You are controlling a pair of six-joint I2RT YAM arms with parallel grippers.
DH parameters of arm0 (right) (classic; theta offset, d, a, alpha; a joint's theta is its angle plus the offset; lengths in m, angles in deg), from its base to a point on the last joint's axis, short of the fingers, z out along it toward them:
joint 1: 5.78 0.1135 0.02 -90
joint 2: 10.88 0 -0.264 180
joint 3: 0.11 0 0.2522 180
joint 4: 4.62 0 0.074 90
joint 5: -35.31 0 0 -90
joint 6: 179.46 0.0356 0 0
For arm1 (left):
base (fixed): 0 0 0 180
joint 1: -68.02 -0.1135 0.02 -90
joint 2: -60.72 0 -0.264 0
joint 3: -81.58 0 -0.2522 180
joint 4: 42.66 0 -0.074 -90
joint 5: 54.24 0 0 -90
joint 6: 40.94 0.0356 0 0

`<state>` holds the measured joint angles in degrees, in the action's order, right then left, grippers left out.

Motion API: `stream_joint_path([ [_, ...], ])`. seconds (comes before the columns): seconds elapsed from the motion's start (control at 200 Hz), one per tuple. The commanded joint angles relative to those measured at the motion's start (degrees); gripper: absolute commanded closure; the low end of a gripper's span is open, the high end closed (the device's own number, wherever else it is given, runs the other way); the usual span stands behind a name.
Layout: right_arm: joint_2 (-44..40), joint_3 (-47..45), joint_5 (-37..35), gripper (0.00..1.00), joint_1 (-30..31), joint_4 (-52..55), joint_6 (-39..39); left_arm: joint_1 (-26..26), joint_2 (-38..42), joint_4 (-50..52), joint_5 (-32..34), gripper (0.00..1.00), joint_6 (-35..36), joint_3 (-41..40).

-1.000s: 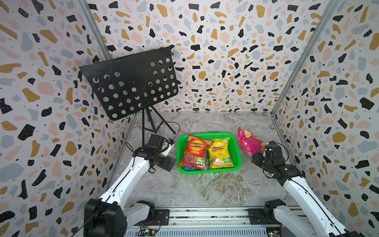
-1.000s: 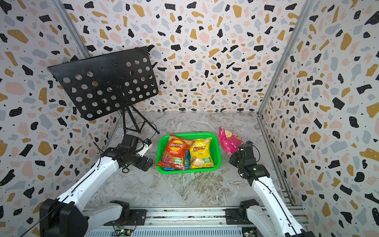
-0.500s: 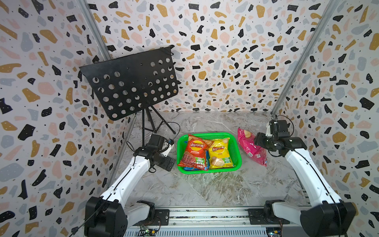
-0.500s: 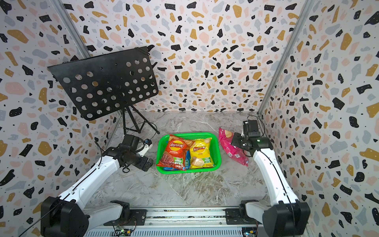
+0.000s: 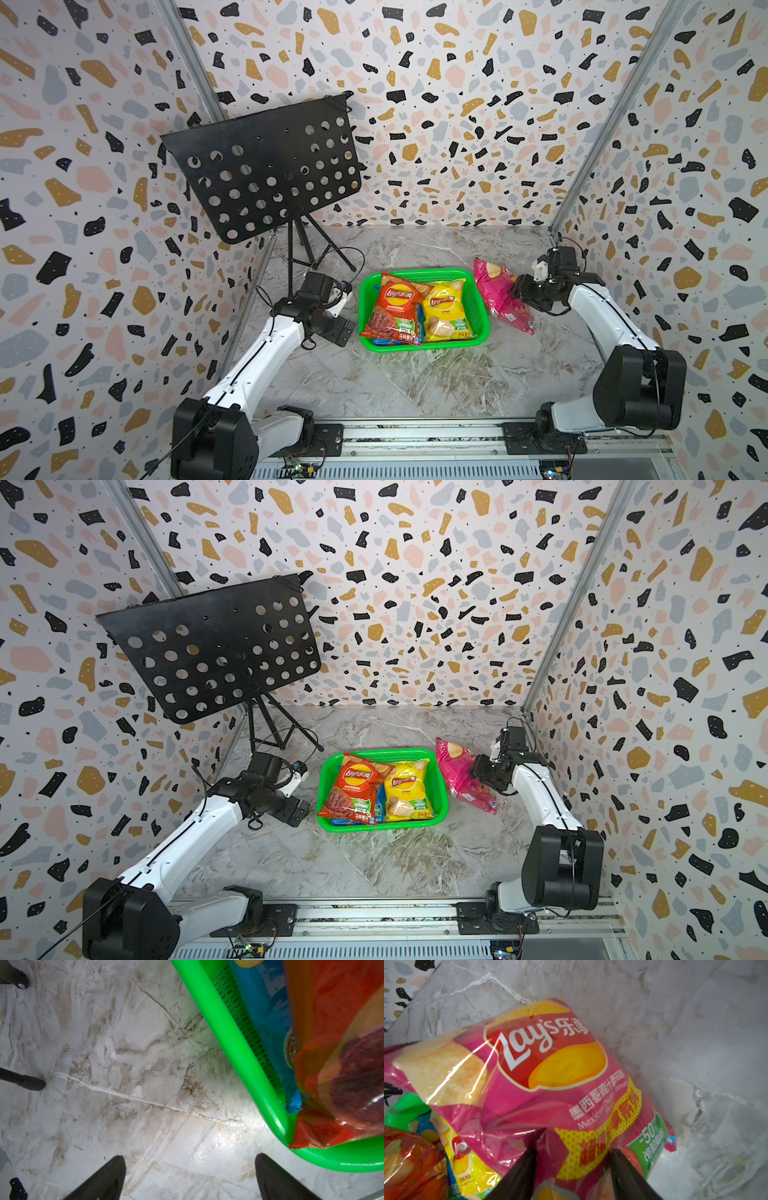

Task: Put the potato chips into the basket
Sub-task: Pick up the potato chip from the center of the board.

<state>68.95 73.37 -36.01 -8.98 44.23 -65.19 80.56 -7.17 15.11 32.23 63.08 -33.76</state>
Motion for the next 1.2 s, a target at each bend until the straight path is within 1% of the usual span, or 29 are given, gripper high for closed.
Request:
stream_joint_path([
  [0.0,-5.90,-3.56,2.92,0.40,0.40,-0.07,0.66,-0.14,0.62,-0.65,0.66,0.00,-0.49,0.45],
  [0.055,-7.62,-4.00,2.79,0.40,0.47,0.96,-0.25,-0.14,0.34,-0.24,0.43,0.00,-0.47,0.69],
  [0.175,-9.41,-2.42,-1.30,0.40,0.39,2.69,-2.17,-0.14,0.07,-0.01,0.61,0.00,-0.58,0.96],
  [0.235,-8.67,-1.49,-3.21,0.40,0.38,2.44,-2.25,-0.14,0.37,-0.16,0.62,0.00,-0.63,0.79],
  [0.345,-6.54,0.71,-3.33,0.39,0.37,1.58,-1.78,-0.15,0.57,-0.16,0.41,0.00,-0.57,0.70],
  [0.491,-5.48,0.63,-7.32,0.40,0.39,0.02,-1.24,-0.14,0.33,-0.49,0.34,0.00,-0.49,0.36],
  [0.576,-4.61,-0.55,-6.06,0.46,0.39,-1.21,-1.56,-0.14,-0.38,0.01,0.07,0.00,-0.59,1.12],
  [0.626,-4.24,-0.56,-7.02,0.59,0.37,-0.23,-1.33,-0.14,-0.93,0.39,0.76,0.00,-0.68,1.63],
  [0.661,-4.64,-1.21,-6.83,0.65,0.37,-0.74,-1.50,-0.14,-1.05,0.50,1.02,0.00,-0.66,1.69],
  [0.741,-7.13,-5.04,-7.05,0.74,0.39,-5.47,-0.10,-0.14,-0.21,-0.59,1.33,0.00,-0.40,0.38],
  [0.796,-8.88,-6.20,-7.08,0.76,0.35,-6.51,0.48,-0.14,0.33,-0.38,1.65,0.00,-0.36,0.44],
  [0.821,-9.74,-6.49,-7.10,0.81,0.39,-6.82,0.60,-0.12,0.66,-0.39,1.81,0.00,-0.40,0.38],
  [0.881,-12.14,-6.81,-8.04,0.87,0.39,-7.28,0.52,-0.19,1.36,-0.84,1.46,0.00,-0.40,0.00],
  [0.921,-13.80,-6.82,-9.14,0.96,0.43,-7.34,-0.10,-0.14,1.41,-0.78,1.23,0.00,-0.40,0.10],
  [0.961,-15.18,-6.45,-10.10,1.00,0.46,-6.96,-0.75,-0.14,1.24,-0.62,1.14,0.00,-0.40,0.16],
  [1.096,-18.16,-4.33,-12.39,1.00,1.48,-3.47,-2.29,-0.14,0.93,-0.53,1.20,0.00,-0.41,0.23],
  [1.196,-20.07,-2.45,-16.08,1.00,4.71,-0.61,-2.74,-0.19,1.48,-0.50,1.18,0.00,-0.49,0.24],
])
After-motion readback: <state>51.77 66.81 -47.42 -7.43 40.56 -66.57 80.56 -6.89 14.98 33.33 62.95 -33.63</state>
